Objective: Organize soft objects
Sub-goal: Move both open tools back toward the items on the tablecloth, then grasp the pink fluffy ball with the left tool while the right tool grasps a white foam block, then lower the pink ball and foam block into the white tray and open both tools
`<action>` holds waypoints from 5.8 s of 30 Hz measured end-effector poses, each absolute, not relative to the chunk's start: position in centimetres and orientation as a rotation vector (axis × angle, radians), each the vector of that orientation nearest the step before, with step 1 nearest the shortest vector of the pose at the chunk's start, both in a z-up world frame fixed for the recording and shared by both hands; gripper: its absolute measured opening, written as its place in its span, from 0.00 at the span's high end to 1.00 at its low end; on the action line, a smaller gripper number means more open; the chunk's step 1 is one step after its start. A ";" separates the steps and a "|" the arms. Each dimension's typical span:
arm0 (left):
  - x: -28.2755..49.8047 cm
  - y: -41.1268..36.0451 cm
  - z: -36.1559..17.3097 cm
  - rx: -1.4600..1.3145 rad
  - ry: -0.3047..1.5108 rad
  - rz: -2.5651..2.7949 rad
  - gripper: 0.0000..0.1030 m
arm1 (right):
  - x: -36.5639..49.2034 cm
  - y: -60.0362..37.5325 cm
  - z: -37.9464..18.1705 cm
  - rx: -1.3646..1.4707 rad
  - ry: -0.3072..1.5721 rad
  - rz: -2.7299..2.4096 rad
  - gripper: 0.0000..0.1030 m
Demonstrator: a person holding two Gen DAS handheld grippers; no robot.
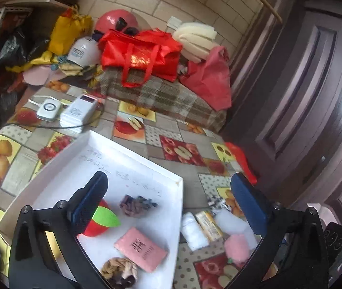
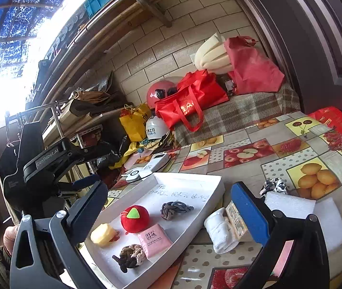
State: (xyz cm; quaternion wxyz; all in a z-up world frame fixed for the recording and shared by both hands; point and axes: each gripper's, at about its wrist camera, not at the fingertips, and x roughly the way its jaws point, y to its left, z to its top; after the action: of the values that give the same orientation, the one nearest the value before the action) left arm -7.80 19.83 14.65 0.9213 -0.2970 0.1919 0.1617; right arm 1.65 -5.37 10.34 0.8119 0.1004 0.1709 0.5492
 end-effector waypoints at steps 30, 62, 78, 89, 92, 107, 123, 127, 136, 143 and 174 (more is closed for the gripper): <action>-7.3 14.3 9.5 -0.667 0.567 0.534 0.00 | 2.8 -14.3 11.7 0.404 0.210 1.080 0.00; 1.4 -3.3 -1.8 0.105 1.020 -0.141 0.01 | 7.6 -22.9 8.6 0.443 0.377 0.716 0.00; 1.1 -3.6 -1.9 0.110 0.916 -0.181 0.01 | 7.8 -21.9 7.6 0.455 0.465 0.739 0.00; 0.5 -3.1 -1.6 0.084 0.919 -0.133 0.00 | 7.6 -22.1 7.7 0.460 0.463 0.732 0.00; 0.6 -3.4 -1.6 0.084 0.920 -0.118 0.00 | 7.7 -22.0 7.5 0.469 0.467 0.725 0.00; 1.1 -3.3 -1.5 0.079 0.917 -0.143 0.01 | 10.3 -20.1 7.1 0.208 0.561 0.659 0.00; 2.6 0.2 3.7 0.050 0.753 -0.018 0.00 | 12.2 -12.4 1.9 -0.379 0.796 0.743 0.08; 3.6 -0.2 2.8 0.061 0.780 -0.037 0.00 | 12.6 -10.6 1.1 -0.419 0.822 0.755 0.10; 4.9 0.4 3.4 0.060 0.749 0.037 0.00 | 13.6 -12.1 2.1 -0.274 0.826 0.786 0.11; 5.3 0.2 2.5 0.075 0.781 0.063 0.07 | 14.8 -10.6 2.0 -0.259 0.830 0.804 0.76; -0.7 1.0 7.5 0.025 0.452 0.115 0.43 | 8.5 -17.3 9.5 0.180 0.462 0.876 0.82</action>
State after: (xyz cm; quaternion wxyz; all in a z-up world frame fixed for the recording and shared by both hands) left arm -0.68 1.02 7.50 0.9729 0.0126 0.2239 0.0571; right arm 8.52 -17.33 9.45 0.8760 0.0861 0.2215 0.4196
